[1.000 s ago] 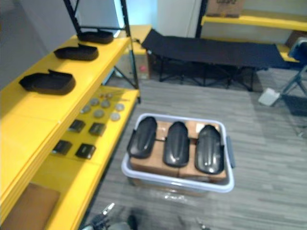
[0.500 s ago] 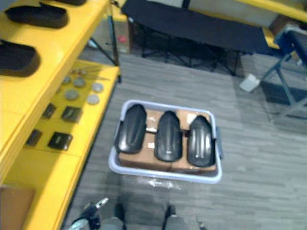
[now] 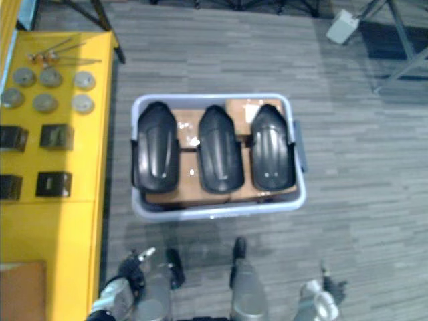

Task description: Walk over and take plastic housings, then place them on the shelf

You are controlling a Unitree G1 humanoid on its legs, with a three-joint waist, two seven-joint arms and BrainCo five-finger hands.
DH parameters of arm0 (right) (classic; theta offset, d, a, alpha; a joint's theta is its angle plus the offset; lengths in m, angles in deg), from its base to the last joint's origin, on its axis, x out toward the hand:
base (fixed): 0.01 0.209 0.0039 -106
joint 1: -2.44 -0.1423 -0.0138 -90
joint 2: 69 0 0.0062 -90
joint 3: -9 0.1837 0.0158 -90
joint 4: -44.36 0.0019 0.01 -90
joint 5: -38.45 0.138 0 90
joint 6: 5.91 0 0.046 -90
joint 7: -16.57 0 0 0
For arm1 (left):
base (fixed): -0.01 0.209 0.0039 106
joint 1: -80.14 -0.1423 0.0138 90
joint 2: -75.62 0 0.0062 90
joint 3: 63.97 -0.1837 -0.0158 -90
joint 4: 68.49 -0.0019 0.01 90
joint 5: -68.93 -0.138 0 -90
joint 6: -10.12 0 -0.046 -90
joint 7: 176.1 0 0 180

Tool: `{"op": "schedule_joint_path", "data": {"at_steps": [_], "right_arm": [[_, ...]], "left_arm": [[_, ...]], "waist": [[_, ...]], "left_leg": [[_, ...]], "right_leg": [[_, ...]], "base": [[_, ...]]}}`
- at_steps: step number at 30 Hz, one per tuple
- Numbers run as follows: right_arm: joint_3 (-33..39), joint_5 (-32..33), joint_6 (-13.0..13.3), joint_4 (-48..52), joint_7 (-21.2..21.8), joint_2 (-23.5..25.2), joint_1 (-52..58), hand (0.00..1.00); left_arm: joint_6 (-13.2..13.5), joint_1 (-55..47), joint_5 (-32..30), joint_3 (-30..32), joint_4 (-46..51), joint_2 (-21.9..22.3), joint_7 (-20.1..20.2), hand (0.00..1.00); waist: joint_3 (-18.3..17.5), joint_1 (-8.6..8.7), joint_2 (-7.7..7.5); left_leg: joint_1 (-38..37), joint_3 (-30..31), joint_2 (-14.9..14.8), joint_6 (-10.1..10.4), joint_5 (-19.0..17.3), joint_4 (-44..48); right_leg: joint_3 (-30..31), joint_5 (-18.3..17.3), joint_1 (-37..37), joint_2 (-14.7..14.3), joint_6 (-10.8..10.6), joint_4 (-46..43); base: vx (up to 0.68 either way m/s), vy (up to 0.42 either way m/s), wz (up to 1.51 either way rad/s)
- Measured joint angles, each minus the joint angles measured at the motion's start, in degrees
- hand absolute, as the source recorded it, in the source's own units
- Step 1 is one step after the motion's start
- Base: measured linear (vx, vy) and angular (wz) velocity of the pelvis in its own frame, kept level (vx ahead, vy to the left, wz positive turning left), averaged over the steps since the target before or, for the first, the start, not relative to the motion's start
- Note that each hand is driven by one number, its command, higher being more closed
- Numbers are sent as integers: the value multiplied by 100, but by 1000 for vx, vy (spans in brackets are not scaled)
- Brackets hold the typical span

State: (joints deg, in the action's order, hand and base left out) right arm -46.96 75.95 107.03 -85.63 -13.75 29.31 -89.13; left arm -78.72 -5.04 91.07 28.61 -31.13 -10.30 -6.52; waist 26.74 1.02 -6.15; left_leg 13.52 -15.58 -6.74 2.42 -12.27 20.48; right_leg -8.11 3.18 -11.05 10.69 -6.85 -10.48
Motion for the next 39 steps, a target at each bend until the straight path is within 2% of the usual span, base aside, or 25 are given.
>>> {"op": "schedule_joint_path", "data": {"at_steps": [3,4,6,8,11,13,14,15,16,18,20,23,24,27,31,33,35,39], "right_arm": [[537,-83,514,1118,-536,-674,-205,0],[563,-154,598,1308,-584,-842,-235,0],[649,-238,775,1878,-512,-1336,-393,0],[679,-251,783,2093,-395,-1583,-616,0],[301,-249,494,1889,-70,-2089,-1410,0],[-292,-273,82,1516,87,-2496,-2022,0],[-670,-291,-225,1259,174,-2744,-2489,0],[-830,-287,-362,1156,197,-2838,-2680,0],[-1072,-284,-650,928,295,-2995,-3025,0],[-1434,-301,-1060,512,382,-3091,-3565,0],[-1811,-490,-1464,103,417,-3176,-3875,0],[-2111,-514,-1830,-351,427,-3427,-4163,0],[-2229,-515,-1918,-524,436,-3581,-4252,0],[-2309,-511,-1943,-830,419,-3699,-4383,0],[-2330,-518,-1946,-986,374,-3698,-4371,0],[-2322,-708,-1954,-959,200,-3695,-4272,0],[-2250,-799,-1947,-781,8,-3688,-4039,0],[-1947,-800,-1985,-316,31,-3455,-3541,0]], "left_arm": [[-35,-101,-19,-126,21,-119,-31,0],[-40,-97,-22,-137,21,-117,-37,0],[-100,-11,-33,-164,86,-133,-58,0],[-131,108,-67,-170,145,-130,-81,0],[64,274,-67,-169,208,-131,-376,0],[232,419,-69,-173,206,-112,-663,0],[308,544,-73,-185,212,-92,-826,0],[351,608,-80,-213,205,-82,-918,0],[433,722,-158,-315,215,-59,-1086,0],[558,756,-255,-382,284,-11,-1254,0],[606,752,-295,-388,268,60,-1393,0],[637,758,-300,-438,262,190,-1520,0],[658,759,-299,-534,263,227,-1584,0],[761,760,-305,-558,246,304,-1714,0],[877,832,-442,-557,247,365,-1819,0],[880,892,-462,-558,279,433,-1819,0],[883,931,-462,-557,332,493,-1817,0],[882,974,-461,-564,440,560,-1812,0]], "waist": [[7,-4,-10],[16,2,4],[38,173,38],[39,182,35],[62,151,73],[111,128,154],[168,85,255],[197,65,305],[272,6,433],[331,-85,571],[345,-181,605],[371,-231,667],[397,-247,727],[405,-259,837],[407,-266,861],[407,-268,870],[407,-269,870],[406,-247,870]], "left_leg": [[74,131,33,9,19,-7],[86,159,34,-3,26,-5],[235,467,109,-92,143,14],[312,598,159,-132,208,4],[477,695,244,-196,252,26],[666,735,253,-209,260,132],[812,776,267,-212,262,208],[872,811,275,-224,271,221],[957,889,294,-229,321,218],[1088,991,292,-210,381,206],[1200,1025,302,-201,413,206],[1299,1038,340,-227,443,211],[1299,1032,367,-236,448,212],[1374,1007,388,-265,477,214],[1558,985,412,-260,561,211],[1567,945,401,-242,587,205],[1574,924,415,-221,610,195],[1728,882,381,-147,714,173]], "right_leg": [[-37,39,-73,25,-1,-154],[-33,39,-112,26,-1,-240],[38,39,-233,27,0,-552],[35,35,-288,49,5,-642],[33,-16,-366,109,81,-645],[22,-44,-445,126,122,-615],[17,-44,-510,122,122,-585],[9,-44,-532,120,122,-556],[-6,-45,-533,121,122,-483],[-166,-44,-556,120,121,-401],[-257,-44,-629,112,121,-373],[-273,-43,-701,142,122,-358],[-274,-43,-699,168,122,-356],[-276,-44,-781,207,122,-339],[-277,-48,-973,217,126,-321],[-277,-87,-1002,217,140,-325],[-275,-198,-1029,242,147,-366],[-267,-373,-1226,238,51,-422]], "base": [[-7,40,26],[18,43,29],[32,59,56],[58,41,43],[44,34,24],[-3,18,14],[-36,29,12],[-46,27,22],[-42,-9,25],[-35,-29,25],[-27,-20,8],[-18,10,4],[-17,32,3],[-15,17,-1],[-46,1,-7],[-61,-22,-8],[-69,-33,-4],[-65,-56,-5]]}}
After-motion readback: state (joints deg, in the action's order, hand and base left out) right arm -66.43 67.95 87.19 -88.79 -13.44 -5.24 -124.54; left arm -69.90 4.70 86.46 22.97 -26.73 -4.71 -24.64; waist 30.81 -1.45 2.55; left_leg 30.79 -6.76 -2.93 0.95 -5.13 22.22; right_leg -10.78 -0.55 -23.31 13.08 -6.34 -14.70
